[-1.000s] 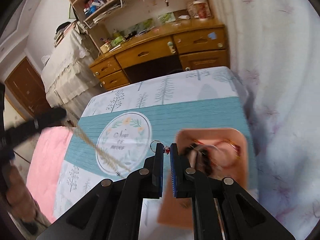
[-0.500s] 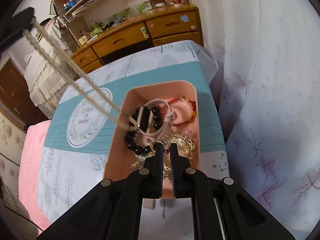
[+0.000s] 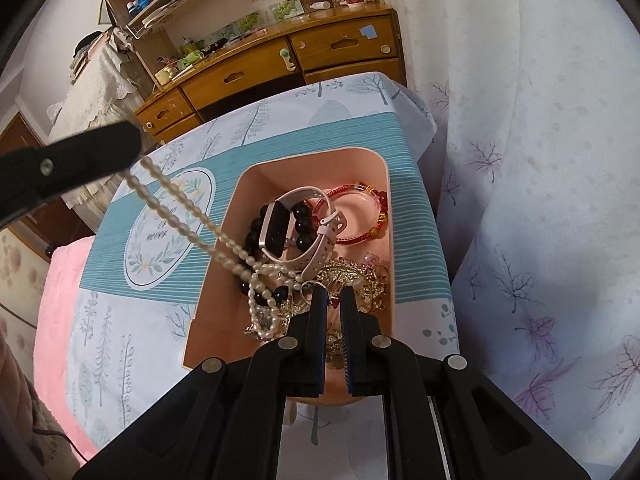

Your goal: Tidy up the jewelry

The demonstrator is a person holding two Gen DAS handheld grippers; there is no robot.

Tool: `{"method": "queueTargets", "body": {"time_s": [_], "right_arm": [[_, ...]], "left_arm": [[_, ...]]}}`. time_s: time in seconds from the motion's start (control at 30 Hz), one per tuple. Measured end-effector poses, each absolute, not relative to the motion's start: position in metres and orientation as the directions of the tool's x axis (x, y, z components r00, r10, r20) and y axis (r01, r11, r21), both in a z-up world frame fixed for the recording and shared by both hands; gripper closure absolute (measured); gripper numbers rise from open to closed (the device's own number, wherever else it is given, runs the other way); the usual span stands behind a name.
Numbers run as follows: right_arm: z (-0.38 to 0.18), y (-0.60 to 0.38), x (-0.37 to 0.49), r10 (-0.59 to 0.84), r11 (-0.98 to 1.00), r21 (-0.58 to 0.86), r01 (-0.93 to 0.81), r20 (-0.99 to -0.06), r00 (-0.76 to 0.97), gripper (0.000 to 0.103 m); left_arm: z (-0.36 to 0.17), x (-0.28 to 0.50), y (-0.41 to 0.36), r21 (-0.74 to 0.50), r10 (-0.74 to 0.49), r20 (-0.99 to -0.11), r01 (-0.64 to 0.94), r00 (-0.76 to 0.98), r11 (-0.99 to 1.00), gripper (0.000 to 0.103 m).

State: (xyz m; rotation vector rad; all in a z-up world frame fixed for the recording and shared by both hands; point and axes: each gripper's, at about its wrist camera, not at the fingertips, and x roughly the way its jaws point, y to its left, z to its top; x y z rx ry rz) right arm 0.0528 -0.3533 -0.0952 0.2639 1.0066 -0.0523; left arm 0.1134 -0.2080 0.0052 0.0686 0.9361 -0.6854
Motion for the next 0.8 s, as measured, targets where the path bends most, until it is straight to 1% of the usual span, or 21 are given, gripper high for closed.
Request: {"method": "queueTargets", "body": {"time_s": [0.37,0.4,0.43,0.47,0.5,0.53,0.77,0.8], "right_arm": [[-0.076,-0.347,0.053,0.087,0.964,0.204,0.168,-0.844,0.530,0.096],[-0.074,-0.346,0.052,0.089,0.964,0.207,0.167,-0.843,0.531,0.096],[-0.072,-0.346,0.051,0.092,0.963,0.210,0.166,-0.842,0.532,0.096],[-0.070,-0.346,0.050,0.092,0.963,0.211,0.166,-0.842,0.532,0.096],[-0.069,-0.345,0.050,0.092,0.963,0.210,0.167,-0.843,0.531,0.096],[-0.069,-0.345,0.049,0.092,0.963,0.211,0.168,-0.843,0.530,0.095],[-0.062,-0.338,0.043,0.097,0.962,0.216,0.166,-0.841,0.532,0.095],[-0.061,-0.337,0.041,0.095,0.963,0.213,0.165,-0.841,0.533,0.094]], "left_arm": [[-0.003,0.119,-0.202,-0.229,-0.489,-0.782,0.550,0.388,0.803,0.098],[-0.005,0.120,-0.200,-0.228,-0.484,-0.786,0.546,0.386,0.806,0.092],[-0.006,0.120,-0.198,-0.227,-0.479,-0.789,0.541,0.385,0.810,0.080],[-0.009,0.120,-0.196,-0.228,-0.475,-0.791,0.534,0.386,0.814,0.072],[-0.011,0.120,-0.193,-0.231,-0.473,-0.790,0.524,0.390,0.819,0.057],[-0.012,0.120,-0.189,-0.232,-0.469,-0.789,0.514,0.396,0.826,0.050],[-0.023,0.113,-0.165,-0.210,-0.425,-0.804,0.470,0.415,0.857,0.049],[-0.025,0.112,-0.162,-0.202,-0.414,-0.808,0.462,0.419,0.863,0.048]]}}
